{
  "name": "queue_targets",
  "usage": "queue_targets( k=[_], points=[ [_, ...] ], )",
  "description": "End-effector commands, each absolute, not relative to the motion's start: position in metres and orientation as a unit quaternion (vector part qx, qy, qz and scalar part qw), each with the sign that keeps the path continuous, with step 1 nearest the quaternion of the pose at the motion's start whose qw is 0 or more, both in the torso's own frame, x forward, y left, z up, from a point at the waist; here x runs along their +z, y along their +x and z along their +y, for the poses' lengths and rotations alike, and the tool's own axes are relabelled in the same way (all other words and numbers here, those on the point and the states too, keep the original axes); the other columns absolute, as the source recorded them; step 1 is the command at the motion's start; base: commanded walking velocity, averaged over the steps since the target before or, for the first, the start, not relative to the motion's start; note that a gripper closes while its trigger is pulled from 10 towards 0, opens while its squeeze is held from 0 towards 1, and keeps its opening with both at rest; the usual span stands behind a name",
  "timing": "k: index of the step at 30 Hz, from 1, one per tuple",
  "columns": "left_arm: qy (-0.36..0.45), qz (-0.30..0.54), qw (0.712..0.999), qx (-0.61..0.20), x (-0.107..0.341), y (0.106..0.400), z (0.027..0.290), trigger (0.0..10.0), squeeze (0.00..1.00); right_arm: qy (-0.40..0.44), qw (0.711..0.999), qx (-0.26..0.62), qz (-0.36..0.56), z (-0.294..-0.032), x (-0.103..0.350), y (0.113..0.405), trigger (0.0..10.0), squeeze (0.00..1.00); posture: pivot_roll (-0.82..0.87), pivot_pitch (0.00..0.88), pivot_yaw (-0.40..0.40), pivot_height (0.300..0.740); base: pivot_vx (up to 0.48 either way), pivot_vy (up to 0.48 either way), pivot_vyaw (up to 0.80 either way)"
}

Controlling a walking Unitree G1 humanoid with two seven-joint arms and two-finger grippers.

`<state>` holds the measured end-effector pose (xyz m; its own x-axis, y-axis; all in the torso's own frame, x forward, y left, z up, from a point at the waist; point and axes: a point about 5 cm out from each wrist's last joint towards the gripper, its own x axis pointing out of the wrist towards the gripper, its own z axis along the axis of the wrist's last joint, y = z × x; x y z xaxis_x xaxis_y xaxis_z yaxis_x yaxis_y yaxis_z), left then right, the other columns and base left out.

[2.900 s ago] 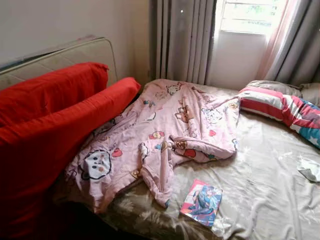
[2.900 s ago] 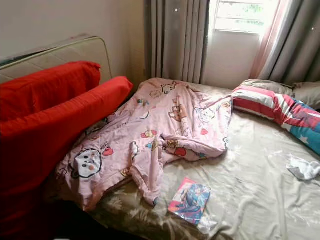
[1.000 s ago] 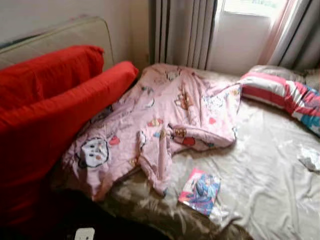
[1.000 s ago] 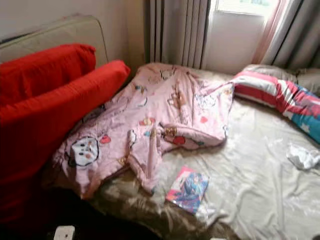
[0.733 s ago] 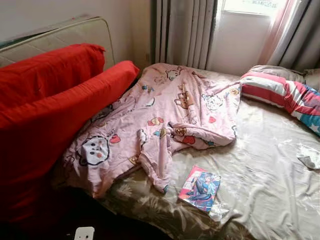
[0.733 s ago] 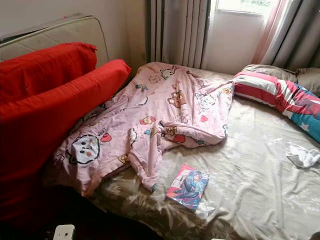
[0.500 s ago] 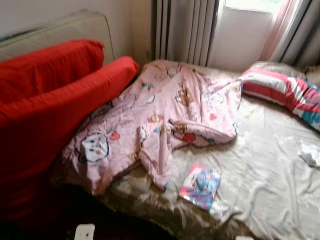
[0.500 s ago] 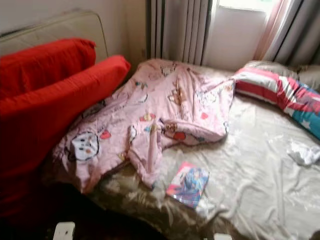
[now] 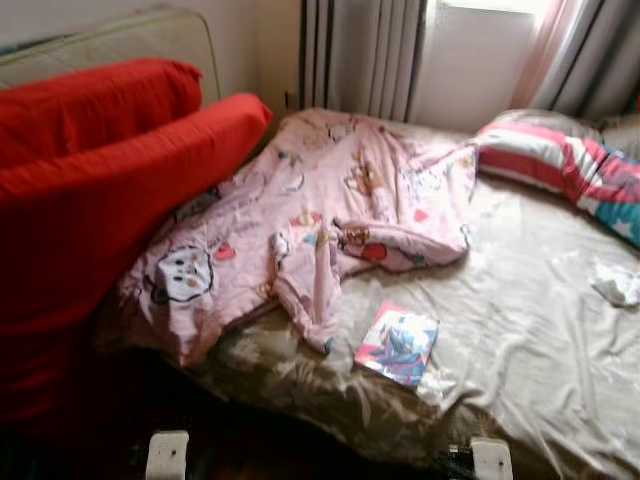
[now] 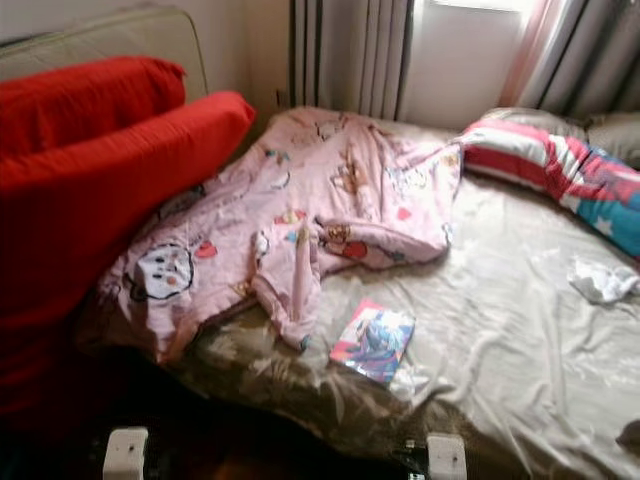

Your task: Clean up the room

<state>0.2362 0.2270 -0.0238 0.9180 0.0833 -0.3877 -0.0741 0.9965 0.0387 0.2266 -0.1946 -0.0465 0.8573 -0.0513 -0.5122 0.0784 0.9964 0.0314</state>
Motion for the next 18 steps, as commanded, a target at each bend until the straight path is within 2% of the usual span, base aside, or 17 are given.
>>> queue_targets(
  k=[1,12,18],
  points=[
    [0.011,0.137,0.990,0.038,-0.004,0.251,0.228,10.0,0.00,0.019,0.979,-0.031,0.203,-0.200,-0.028,0.243,10.0,0.00,0.02,0.144,-0.040,0.637,0.000,0.000,0.00],
    [0.022,0.042,0.999,0.017,0.027,0.264,0.220,10.0,0.00,0.020,0.994,-0.023,0.109,-0.189,-0.006,0.258,10.0,0.00,0.02,0.130,-0.043,0.637,0.000,0.000,0.00],
    [0.022,0.030,0.999,0.011,0.033,0.265,0.217,10.0,0.00,0.012,0.993,-0.018,0.118,-0.184,-0.008,0.257,10.0,0.00,0.02,0.124,-0.045,0.637,0.000,0.000,0.00]
  ],
)
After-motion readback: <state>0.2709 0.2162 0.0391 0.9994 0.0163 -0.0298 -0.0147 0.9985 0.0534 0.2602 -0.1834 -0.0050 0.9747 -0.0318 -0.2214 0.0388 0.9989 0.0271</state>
